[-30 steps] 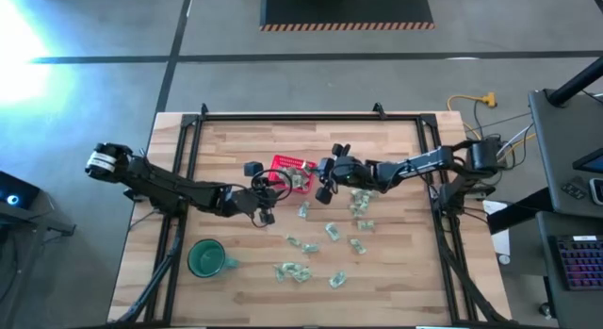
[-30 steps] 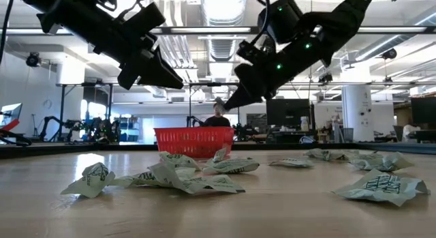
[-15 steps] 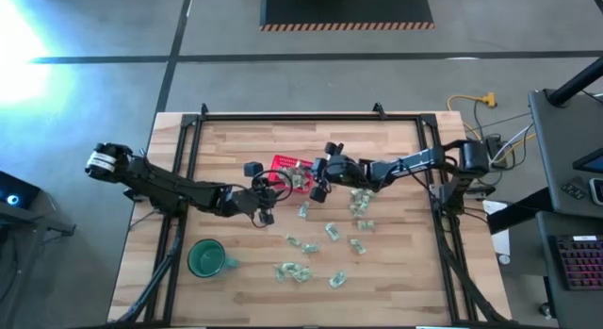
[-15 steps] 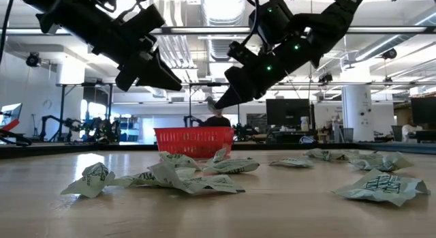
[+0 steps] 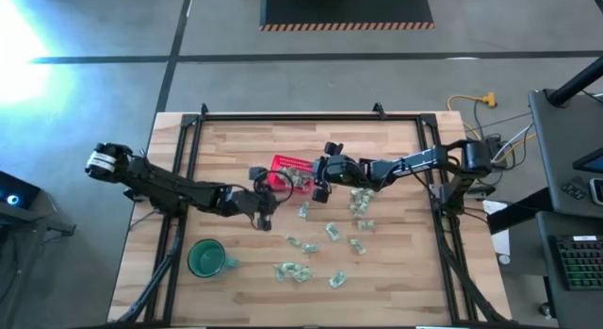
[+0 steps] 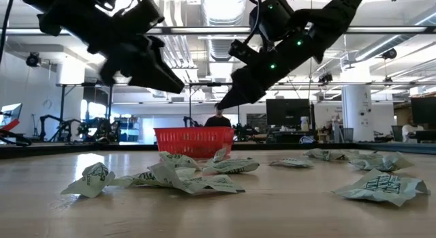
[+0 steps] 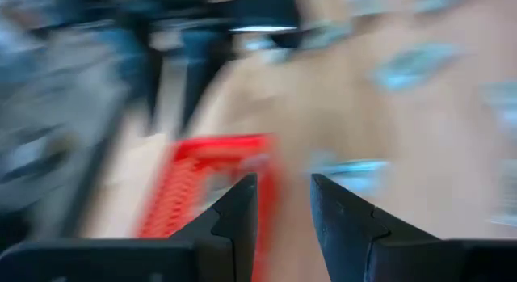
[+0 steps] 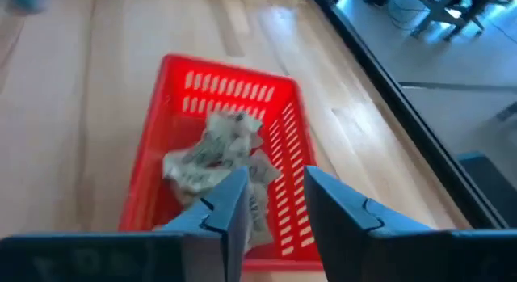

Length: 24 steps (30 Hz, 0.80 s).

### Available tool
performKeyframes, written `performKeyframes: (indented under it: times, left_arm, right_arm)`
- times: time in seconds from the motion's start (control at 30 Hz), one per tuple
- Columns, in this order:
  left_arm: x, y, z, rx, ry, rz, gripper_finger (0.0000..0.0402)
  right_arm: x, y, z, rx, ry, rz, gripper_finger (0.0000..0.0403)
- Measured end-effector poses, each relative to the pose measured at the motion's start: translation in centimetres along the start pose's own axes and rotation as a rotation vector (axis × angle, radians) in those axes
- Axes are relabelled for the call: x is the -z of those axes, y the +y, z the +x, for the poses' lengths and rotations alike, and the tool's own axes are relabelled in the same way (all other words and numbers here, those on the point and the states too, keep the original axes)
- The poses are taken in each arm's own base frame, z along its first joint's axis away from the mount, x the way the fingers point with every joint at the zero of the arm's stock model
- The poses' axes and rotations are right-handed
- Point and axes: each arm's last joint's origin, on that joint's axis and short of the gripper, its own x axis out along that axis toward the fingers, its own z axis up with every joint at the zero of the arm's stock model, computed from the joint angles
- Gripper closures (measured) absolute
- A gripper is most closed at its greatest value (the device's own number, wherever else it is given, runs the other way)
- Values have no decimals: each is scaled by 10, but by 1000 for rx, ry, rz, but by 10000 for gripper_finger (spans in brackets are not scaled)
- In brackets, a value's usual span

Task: Pick and place items into bin
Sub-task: Put the stevia packet into the red bin

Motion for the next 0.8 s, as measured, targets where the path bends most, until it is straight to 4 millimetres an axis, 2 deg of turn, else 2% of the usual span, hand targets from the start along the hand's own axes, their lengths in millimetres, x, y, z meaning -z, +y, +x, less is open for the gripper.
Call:
performKeyframes:
  times: [0.13, 0.23, 0.43, 0.63, 0.8]
  left_arm:
    - [-1, -8, -1, 269, -58, 9, 304]
    - [-2, -11, -2, 373, -84, 9, 304]
    - [-1, -17, 4, 457, -110, -2, 304]
    - [3, -33, 27, 537, -150, -4, 304]
    - [13, -45, 45, 576, -80, 9, 304]
  right_arm:
    - [4, 6, -10, -41, 86, -63, 285]
    - [10, 9, -16, -62, 169, -95, 290]
    - [22, 17, -24, -157, 305, -107, 306]
    - [26, 18, -32, -182, 376, -104, 322]
    - [29, 16, -40, -195, 443, -69, 333]
